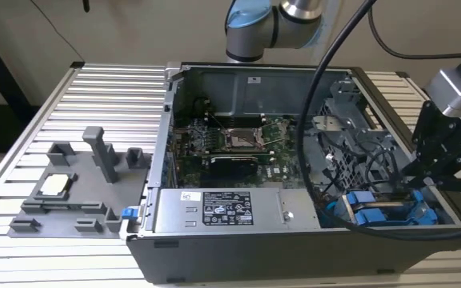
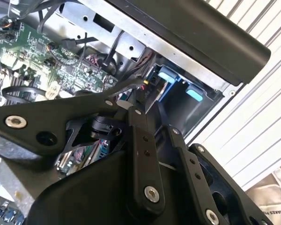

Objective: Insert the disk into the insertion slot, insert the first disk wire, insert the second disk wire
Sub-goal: 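Insert the first disk wire, then insert the second disk wire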

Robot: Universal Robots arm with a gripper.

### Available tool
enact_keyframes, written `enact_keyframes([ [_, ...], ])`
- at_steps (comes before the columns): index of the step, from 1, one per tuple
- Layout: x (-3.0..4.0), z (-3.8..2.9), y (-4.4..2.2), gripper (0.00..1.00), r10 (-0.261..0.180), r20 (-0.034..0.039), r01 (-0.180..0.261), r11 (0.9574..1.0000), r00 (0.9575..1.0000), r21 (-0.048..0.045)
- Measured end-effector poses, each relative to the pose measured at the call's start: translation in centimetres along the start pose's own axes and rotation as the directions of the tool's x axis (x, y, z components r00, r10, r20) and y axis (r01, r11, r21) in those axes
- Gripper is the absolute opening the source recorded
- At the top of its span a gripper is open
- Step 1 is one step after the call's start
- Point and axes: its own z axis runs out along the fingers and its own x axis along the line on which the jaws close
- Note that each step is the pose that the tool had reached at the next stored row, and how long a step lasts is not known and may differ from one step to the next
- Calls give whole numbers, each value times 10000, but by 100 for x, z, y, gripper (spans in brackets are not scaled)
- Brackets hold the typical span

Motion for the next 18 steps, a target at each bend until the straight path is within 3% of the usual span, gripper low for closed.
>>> enact_keyframes([
  [7,-18,-141,5,27,0,2,0,10000,10000,0],
  [13,-41,-139,6,27,-2,43,2,10000,10000,-1],
  [18,-178,-121,7,27,-2,42,2,10000,10000,-1],
])
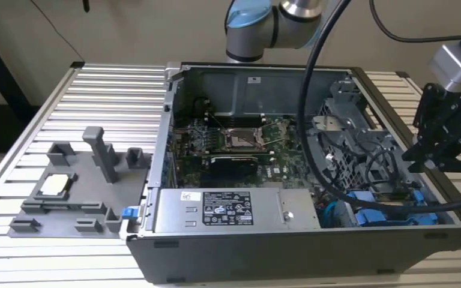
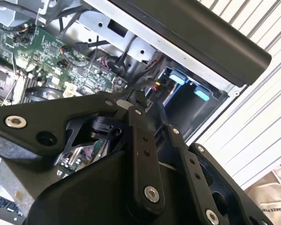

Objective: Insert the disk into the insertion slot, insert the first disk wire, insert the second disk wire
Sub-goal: 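Insert the second disk wire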

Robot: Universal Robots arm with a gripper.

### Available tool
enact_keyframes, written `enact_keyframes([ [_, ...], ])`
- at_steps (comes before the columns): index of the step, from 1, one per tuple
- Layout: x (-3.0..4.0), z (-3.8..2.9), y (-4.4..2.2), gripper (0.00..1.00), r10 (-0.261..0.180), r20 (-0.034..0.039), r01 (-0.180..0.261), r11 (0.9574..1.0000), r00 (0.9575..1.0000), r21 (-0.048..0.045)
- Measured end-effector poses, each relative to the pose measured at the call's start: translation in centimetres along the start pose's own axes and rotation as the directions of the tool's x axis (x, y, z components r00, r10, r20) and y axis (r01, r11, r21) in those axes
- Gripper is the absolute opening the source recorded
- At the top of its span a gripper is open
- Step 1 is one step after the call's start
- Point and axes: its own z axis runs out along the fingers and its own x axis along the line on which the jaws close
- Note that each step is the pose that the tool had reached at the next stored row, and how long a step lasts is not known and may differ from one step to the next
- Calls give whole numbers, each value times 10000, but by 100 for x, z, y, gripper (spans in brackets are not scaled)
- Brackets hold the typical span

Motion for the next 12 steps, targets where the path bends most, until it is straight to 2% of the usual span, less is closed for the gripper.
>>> enact_keyframes([
  [6,-169,23,3,27,1,1,-1,10000,10000,0],
  [9,-178,25,13,27,3,1,-3,10000,10000,1],
  [12,-177,26,60,27,4,0,-4,10000,10000,0],
])
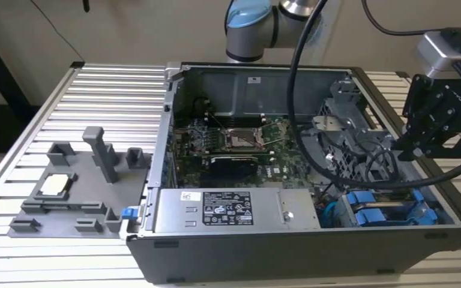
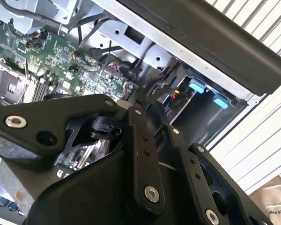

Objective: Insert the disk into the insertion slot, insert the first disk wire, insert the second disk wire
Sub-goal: 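Insert the second disk wire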

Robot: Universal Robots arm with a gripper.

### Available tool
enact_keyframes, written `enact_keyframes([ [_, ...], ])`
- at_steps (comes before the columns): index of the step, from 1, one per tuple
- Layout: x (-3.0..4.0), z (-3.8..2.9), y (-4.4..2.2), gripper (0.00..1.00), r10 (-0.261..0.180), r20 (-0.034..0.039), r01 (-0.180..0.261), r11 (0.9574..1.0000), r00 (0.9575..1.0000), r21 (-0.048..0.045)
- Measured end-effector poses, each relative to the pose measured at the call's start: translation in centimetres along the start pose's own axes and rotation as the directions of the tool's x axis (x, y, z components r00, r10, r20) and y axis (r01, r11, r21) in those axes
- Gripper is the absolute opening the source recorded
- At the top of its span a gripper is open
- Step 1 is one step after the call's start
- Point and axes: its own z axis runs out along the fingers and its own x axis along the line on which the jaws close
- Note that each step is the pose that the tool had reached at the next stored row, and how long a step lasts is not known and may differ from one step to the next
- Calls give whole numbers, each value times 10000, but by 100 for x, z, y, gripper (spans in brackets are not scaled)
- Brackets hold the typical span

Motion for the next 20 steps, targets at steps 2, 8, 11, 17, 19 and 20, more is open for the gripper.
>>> enact_keyframes([
  [2,1,2,46,27,-1,1,1,10000,10000,0],
  [8,4,11,229,27,-2,2,2,10000,10000,11],
  [11,4,15,322,27,-3,1,3,10000,10000,22],
  [17,-15,26,444,27,-103,-3,103,9999,9999,29],
  [19,-14,27,444,27,-450,-17,450,9990,9990,-18],
  [20,-15,29,444,27,-629,-20,629,9980,9980,-41],
])
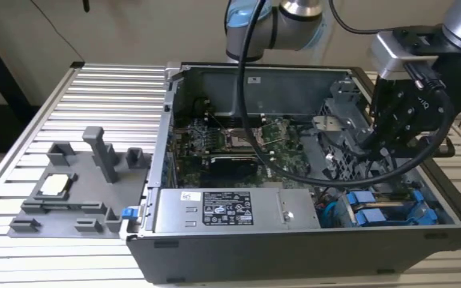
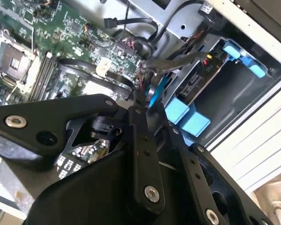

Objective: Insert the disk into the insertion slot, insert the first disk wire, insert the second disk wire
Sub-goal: 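Insert the second disk wire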

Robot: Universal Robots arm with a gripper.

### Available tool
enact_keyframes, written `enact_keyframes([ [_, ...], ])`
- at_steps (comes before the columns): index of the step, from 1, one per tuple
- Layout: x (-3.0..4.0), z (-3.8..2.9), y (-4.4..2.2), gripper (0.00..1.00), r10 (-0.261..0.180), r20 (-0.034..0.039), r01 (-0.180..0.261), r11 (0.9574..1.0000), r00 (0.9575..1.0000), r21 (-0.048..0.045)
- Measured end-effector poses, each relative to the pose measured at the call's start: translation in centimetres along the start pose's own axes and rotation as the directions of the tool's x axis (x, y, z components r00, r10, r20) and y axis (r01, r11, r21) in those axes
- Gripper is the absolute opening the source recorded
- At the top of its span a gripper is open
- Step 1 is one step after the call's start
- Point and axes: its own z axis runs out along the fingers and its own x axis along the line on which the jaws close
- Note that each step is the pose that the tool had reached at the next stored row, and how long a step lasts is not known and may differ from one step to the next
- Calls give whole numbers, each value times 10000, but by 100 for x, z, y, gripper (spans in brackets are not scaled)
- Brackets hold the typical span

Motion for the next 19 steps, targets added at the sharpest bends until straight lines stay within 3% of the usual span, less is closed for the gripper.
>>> enact_keyframes([
  [2,-5,2,1,27,-238,-14,238,9997,9997,-16],
  [4,-11,11,9,27,-339,-29,339,9994,9994,49],
  [8,-19,39,56,27,-443,-94,446,9983,9990,365],
  [19,-82,124,250,27,-570,-317,601,9921,9979,1102],
])
